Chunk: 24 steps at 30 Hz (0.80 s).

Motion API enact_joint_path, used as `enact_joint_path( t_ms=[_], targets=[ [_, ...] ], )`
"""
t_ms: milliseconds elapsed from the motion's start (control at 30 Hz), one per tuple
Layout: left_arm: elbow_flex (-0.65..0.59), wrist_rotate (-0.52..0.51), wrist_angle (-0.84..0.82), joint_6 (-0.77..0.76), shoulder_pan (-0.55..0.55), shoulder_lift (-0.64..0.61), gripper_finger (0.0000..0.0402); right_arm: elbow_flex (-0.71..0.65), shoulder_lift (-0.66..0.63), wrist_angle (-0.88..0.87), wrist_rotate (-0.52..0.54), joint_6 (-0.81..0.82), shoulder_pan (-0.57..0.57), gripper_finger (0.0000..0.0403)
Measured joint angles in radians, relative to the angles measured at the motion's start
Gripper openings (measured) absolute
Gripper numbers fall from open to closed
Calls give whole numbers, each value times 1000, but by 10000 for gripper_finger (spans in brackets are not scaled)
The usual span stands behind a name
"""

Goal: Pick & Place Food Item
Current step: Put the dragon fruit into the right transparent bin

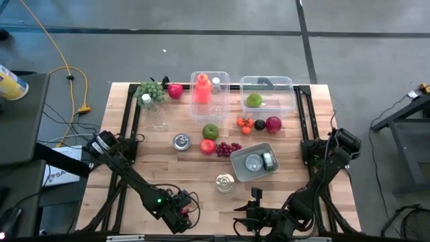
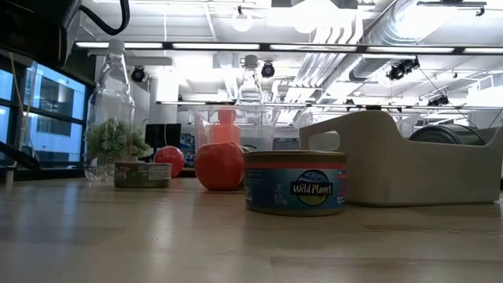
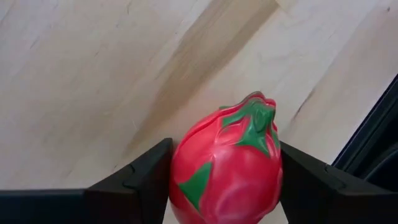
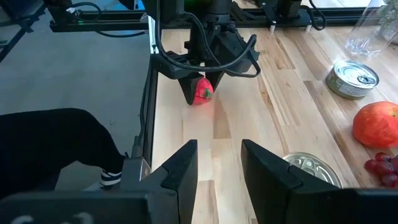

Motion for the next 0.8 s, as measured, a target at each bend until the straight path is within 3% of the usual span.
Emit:
enact_joint_path(
  t_ms=[400, 600, 800],
  targets=[
    [0, -4, 171, 295, 78, -65, 222, 0, 11, 14, -2, 18, 0, 113],
    [0, -90, 370, 541, 112, -105, 222, 0, 55, 19, -38, 4, -3, 113],
    [0, -110, 617, 743, 107, -106, 222, 0, 83, 4, -76, -12, -22, 113]
  ],
)
